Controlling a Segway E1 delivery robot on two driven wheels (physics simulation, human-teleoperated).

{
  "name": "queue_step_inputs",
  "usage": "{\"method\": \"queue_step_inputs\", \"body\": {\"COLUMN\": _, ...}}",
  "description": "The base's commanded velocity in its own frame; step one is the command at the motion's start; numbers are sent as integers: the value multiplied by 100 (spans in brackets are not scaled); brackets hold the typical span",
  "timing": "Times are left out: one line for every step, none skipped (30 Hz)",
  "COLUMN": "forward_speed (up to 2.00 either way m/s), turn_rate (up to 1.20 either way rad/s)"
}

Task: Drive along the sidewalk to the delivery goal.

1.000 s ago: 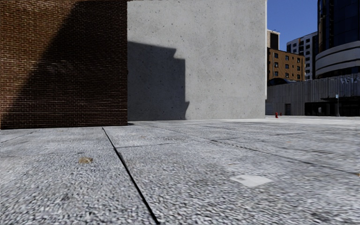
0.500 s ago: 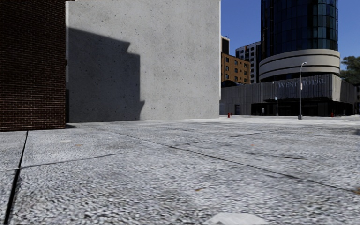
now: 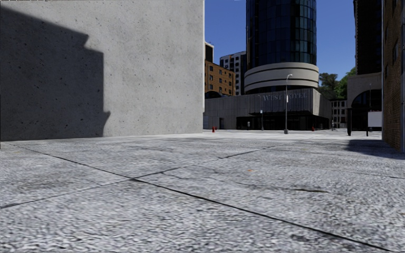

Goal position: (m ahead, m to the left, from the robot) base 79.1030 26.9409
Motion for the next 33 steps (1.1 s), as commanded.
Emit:
{"method": "queue_step_inputs", "body": {"forward_speed": 197, "turn_rate": 0}}
{"method": "queue_step_inputs", "body": {"forward_speed": 197, "turn_rate": 0}}
{"method": "queue_step_inputs", "body": {"forward_speed": 197, "turn_rate": 0}}
{"method": "queue_step_inputs", "body": {"forward_speed": 197, "turn_rate": 0}}
{"method": "queue_step_inputs", "body": {"forward_speed": 197, "turn_rate": 0}}
{"method": "queue_step_inputs", "body": {"forward_speed": 200, "turn_rate": 0}}
{"method": "queue_step_inputs", "body": {"forward_speed": 200, "turn_rate": 0}}
{"method": "queue_step_inputs", "body": {"forward_speed": 200, "turn_rate": 0}}
{"method": "queue_step_inputs", "body": {"forward_speed": 200, "turn_rate": 0}}
{"method": "queue_step_inputs", "body": {"forward_speed": 200, "turn_rate": 0}}
{"method": "queue_step_inputs", "body": {"forward_speed": 200, "turn_rate": 0}}
{"method": "queue_step_inputs", "body": {"forward_speed": 200, "turn_rate": 0}}
{"method": "queue_step_inputs", "body": {"forward_speed": 200, "turn_rate": 0}}
{"method": "queue_step_inputs", "body": {"forward_speed": 200, "turn_rate": 0}}
{"method": "queue_step_inputs", "body": {"forward_speed": 200, "turn_rate": 0}}
{"method": "queue_step_inputs", "body": {"forward_speed": 200, "turn_rate": 0}}
{"method": "queue_step_inputs", "body": {"forward_speed": 200, "turn_rate": 0}}
{"method": "queue_step_inputs", "body": {"forward_speed": 200, "turn_rate": 0}}
{"method": "queue_step_inputs", "body": {"forward_speed": 200, "turn_rate": 0}}
{"method": "queue_step_inputs", "body": {"forward_speed": 200, "turn_rate": 0}}
{"method": "queue_step_inputs", "body": {"forward_speed": 200, "turn_rate": 0}}
{"method": "queue_step_inputs", "body": {"forward_speed": 200, "turn_rate": 0}}
{"method": "queue_step_inputs", "body": {"forward_speed": 200, "turn_rate": 0}}
{"method": "queue_step_inputs", "body": {"forward_speed": 200, "turn_rate": 0}}
{"method": "queue_step_inputs", "body": {"forward_speed": 200, "turn_rate": 0}}
{"method": "queue_step_inputs", "body": {"forward_speed": 200, "turn_rate": 0}}
{"method": "queue_step_inputs", "body": {"forward_speed": 200, "turn_rate": 0}}
{"method": "queue_step_inputs", "body": {"forward_speed": 200, "turn_rate": 0}}
{"method": "queue_step_inputs", "body": {"forward_speed": 200, "turn_rate": 0}}
{"method": "queue_step_inputs", "body": {"forward_speed": 200, "turn_rate": 0}}
{"method": "queue_step_inputs", "body": {"forward_speed": 200, "turn_rate": 0}}
{"method": "queue_step_inputs", "body": {"forward_speed": 200, "turn_rate": 0}}
{"method": "queue_step_inputs", "body": {"forward_speed": 200, "turn_rate": 0}}
